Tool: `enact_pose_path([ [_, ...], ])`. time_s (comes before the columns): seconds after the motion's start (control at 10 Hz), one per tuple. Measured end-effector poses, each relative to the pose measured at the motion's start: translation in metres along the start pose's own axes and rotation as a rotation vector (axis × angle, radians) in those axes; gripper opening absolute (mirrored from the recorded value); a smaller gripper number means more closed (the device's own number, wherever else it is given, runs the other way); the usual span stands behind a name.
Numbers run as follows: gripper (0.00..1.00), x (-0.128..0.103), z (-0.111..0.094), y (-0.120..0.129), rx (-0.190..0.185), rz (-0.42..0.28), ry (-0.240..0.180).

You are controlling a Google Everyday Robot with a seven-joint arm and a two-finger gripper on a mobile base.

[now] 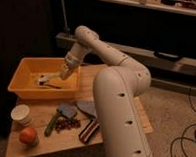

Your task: Wipe tray with brush

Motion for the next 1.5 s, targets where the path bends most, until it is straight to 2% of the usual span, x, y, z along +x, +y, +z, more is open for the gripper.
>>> enact_pose_path([
  [0.2,0.0,0.015,-0.008,-0.009,-0.005,0.025,0.001],
  [0.3,0.0,0.032,-0.018,-0.017,-0.005,0.048,-0.003],
  [0.4,0.0,0.045,-0.027,-0.024,0.005,0.071,-0.006],
  [0.6,0.0,0.056,-0.038,-0.043,0.033,0.12,-0.019],
  [0.8,0.0,0.049,-0.042,-0.053,0.041,0.123,-0.061],
  [0.9,0.0,0.042,-0.045,-0.061,0.041,0.118,-0.092],
  [1.0,0.0,0.03,-0.044,-0.06,0.039,0.108,-0.104],
  [1.2,0.0,0.0,-0.039,-0.06,0.037,0.087,-0.113],
  [1.5,0.0,-0.027,-0.031,-0.069,0.038,0.105,-0.113],
])
